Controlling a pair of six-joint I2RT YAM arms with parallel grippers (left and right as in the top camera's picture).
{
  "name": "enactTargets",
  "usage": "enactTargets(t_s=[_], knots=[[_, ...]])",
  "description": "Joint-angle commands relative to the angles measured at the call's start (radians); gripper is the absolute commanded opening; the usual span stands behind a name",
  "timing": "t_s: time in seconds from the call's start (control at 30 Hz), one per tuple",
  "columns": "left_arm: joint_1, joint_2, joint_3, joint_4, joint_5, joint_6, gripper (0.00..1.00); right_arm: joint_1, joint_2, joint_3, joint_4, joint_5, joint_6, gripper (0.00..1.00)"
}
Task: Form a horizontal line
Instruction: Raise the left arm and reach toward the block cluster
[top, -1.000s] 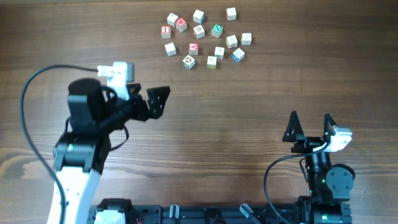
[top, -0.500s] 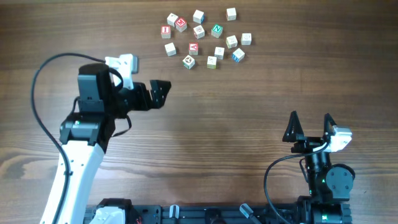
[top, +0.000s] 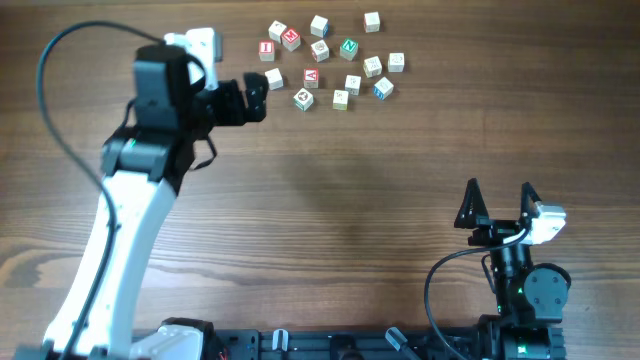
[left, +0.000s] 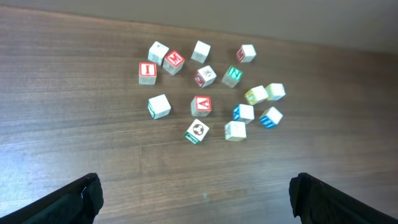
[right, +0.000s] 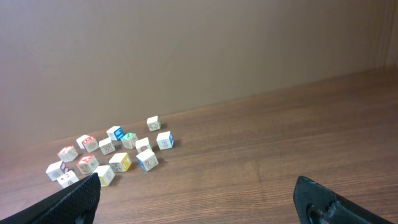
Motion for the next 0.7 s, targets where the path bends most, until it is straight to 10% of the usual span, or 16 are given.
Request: enactTargets(t_s=[0.0,0.67], knots=[[-0.056,0.108,0.086,0.001,-0.104,0.042,1.0,-0.007,-0.008,-0.001,0.002,-0.013,-0.016,1.0],[-0.185,0.578,0.131,0.454,-0.126,0.042,0.97,-0.007,-0.008,-0.001,0.002,-0.013,-0.016,1.0]])
